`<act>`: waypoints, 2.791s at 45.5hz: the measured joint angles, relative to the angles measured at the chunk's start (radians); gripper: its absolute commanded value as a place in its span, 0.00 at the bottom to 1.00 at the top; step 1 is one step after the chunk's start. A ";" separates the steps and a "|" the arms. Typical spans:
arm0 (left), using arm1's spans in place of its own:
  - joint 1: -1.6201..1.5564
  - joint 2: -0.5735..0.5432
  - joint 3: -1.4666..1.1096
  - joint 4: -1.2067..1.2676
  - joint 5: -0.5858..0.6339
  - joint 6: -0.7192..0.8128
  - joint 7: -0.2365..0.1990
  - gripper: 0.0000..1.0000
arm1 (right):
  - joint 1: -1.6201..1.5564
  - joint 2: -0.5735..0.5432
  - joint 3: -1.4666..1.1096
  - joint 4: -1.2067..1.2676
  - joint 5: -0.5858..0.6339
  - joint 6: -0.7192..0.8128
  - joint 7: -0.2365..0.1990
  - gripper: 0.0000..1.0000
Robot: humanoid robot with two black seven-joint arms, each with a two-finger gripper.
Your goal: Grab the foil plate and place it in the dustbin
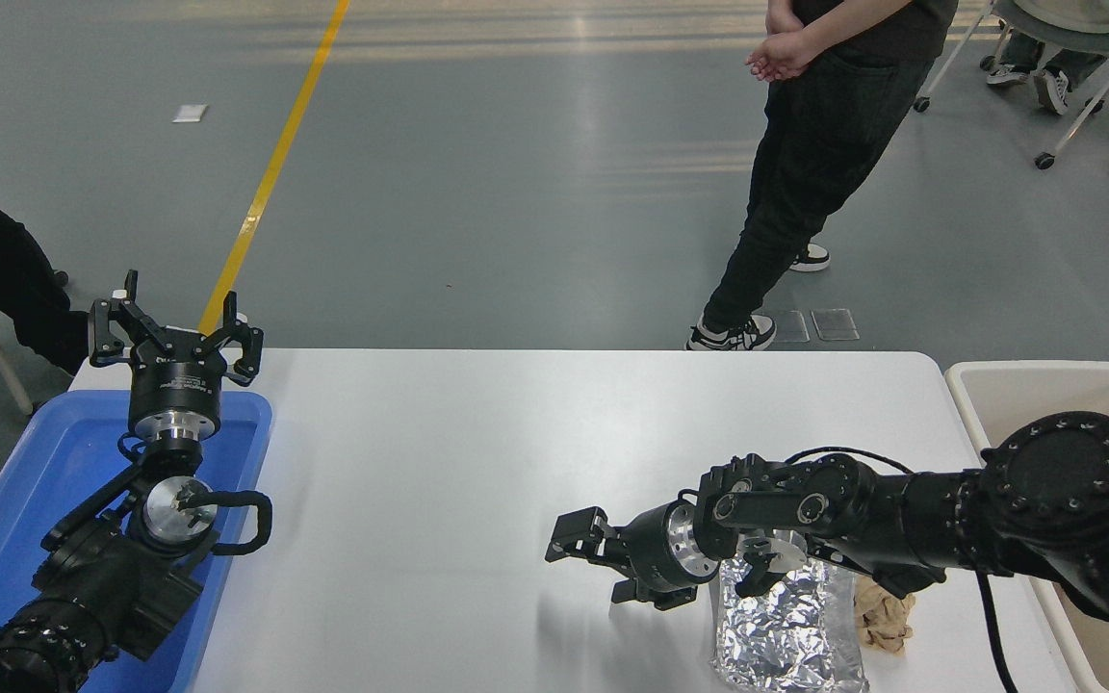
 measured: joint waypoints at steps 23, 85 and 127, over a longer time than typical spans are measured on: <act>0.000 0.003 0.005 0.000 -0.005 0.000 -0.002 0.99 | 0.032 0.000 0.000 0.009 -0.005 0.023 -0.002 1.00; 0.000 0.005 0.008 0.000 -0.006 0.001 -0.004 0.99 | 1.364 -0.511 -0.707 0.810 -0.313 0.396 -0.039 1.00; 0.000 0.005 0.008 0.000 -0.006 0.001 -0.004 0.99 | 0.857 -0.580 -0.627 0.687 -0.442 0.020 -0.061 1.00</act>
